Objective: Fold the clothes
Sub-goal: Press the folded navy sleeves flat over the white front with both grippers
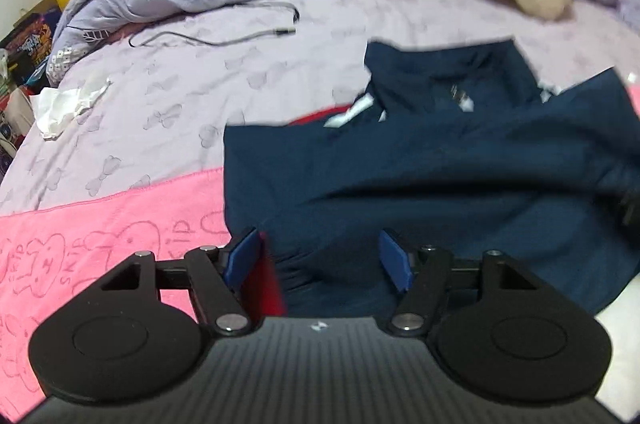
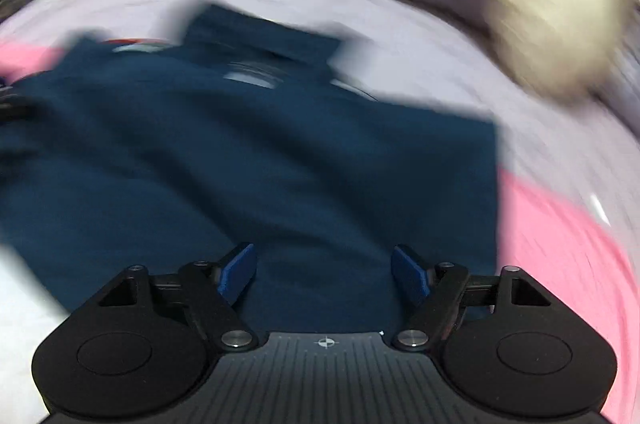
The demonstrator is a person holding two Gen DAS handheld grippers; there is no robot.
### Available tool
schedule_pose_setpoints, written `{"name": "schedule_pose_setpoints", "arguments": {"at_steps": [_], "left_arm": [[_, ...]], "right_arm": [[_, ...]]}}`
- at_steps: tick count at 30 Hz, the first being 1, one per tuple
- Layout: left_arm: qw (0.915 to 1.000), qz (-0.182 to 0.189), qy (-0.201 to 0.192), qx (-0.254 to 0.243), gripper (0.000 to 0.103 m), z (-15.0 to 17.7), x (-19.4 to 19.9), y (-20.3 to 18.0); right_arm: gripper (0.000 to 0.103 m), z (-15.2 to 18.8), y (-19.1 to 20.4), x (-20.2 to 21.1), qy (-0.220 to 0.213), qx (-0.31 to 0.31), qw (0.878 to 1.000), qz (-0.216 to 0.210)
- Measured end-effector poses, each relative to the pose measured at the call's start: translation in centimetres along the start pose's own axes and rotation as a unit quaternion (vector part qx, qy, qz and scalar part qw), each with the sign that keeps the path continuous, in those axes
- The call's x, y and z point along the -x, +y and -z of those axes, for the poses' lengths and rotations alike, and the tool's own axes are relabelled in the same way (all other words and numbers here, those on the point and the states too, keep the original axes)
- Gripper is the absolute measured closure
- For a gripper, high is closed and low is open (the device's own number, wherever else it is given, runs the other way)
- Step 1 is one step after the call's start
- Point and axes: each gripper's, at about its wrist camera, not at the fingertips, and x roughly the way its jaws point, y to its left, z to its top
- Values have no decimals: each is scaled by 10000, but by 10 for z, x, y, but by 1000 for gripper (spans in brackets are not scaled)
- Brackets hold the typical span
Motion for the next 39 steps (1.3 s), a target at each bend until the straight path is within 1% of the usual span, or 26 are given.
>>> {"name": "schedule_pose_setpoints", "arguments": {"at_steps": [1, 3, 4, 5, 7, 8, 9, 11, 12, 13, 14, 15, 16, 17, 19, 22, 25, 28, 30, 33, 34, 37, 39], "left_arm": [[10000, -37, -4, 7, 35, 0, 0, 0], [9999, -32, -82, 112, 36, 0, 6, 2], [9998, 28, -151, 115, 35, 1, 11, 3], [9996, 97, -223, 111, 35, 3, 16, 4], [9996, 140, -237, -101, 30, 7, 19, 2], [9996, 86, -119, -237, 28, 11, 13, 0], [9993, 21, 15, -376, 28, 14, 6, -1], [9980, -72, 280, -563, 21, 22, -11, -2], [9987, -76, 225, -444, 11, 25, -15, 2], [9991, -30, 323, -283, 9, 22, -16, 7], [9989, 23, 446, -119, 9, 19, -17, 11], [9983, 76, 569, 46, 11, 15, -17, 15], [9978, 88, 639, 136, 15, 12, -13, 17], [9979, 122, 627, 132, 17, 11, -5, 16], [9980, 251, 564, -94, 16, 13, 13, 11], [9971, 364, 481, -462, 16, 21, 43, -4], [9950, 605, 404, -681, 16, 33, 71, -16], [9928, 799, 487, -743, 15, 49, 92, -30], [9915, 892, 570, -750, 15, 61, 103, -36], [9910, 964, 568, -739, 15, 81, 116, -44], [9909, 979, 573, -722, 15, 89, 120, -47], [9909, 1021, 572, -667, 15, 111, 133, -55], [9918, 1007, 526, -579, 15, 128, 143, -60]], "right_arm": [[15, 2, -21, -5, 70, -582, 9981, 210], [16, 0, -36, 3, 98, -945, 9951, 260], [20, 0, -44, 6, 112, -1126, 9932, 285], [22, -1, -51, 10, 123, -1291, 9911, 303], [22, -1, -36, 28, -72, -621, 9980, -33], [22, 0, -29, 37, -166, -286, 9992, -203], [21, -1, -19, 42, -168, -11, 9989, -429], [17, -1, -2, 48, -118, 495, 9956, -791], [15, 4, 6, 45, 5, 686, 9947, -766], [12, 9, 8, 32, 238, 720, 9948, -674], [2, 14, 9, 20, 465, 746, 9944, -584], [0, 13, 6, 19, 510, 559, 9955, -577], [0, 12, 3, 18, 555, 372, 9961, -570], [6, 11, 0, 18, 597, 193, 9964, -565], [12, 6, 4, 36, 525, 378, 9954, -708], [12, 8, 22, 73, 195, 964, 9885, -1151], [11, 16, 46, 106, 45, 1480, 9780, -1467], [10, 21, 67, 123, 8, 1767, 9681, -1779], [9, 30, 80, 134, 68, 1837, 9645, -1895], [9, 55, 88, 151, 172, 1817, 9626, -2001], [9, 56, 97, 146, 200, 1814, 9622, -2021], [9, 87, 100, 162, 216, 1775, 9648, -1929], [9, 105, 98, 171, 134, 1661, 9693, -1808]]}}
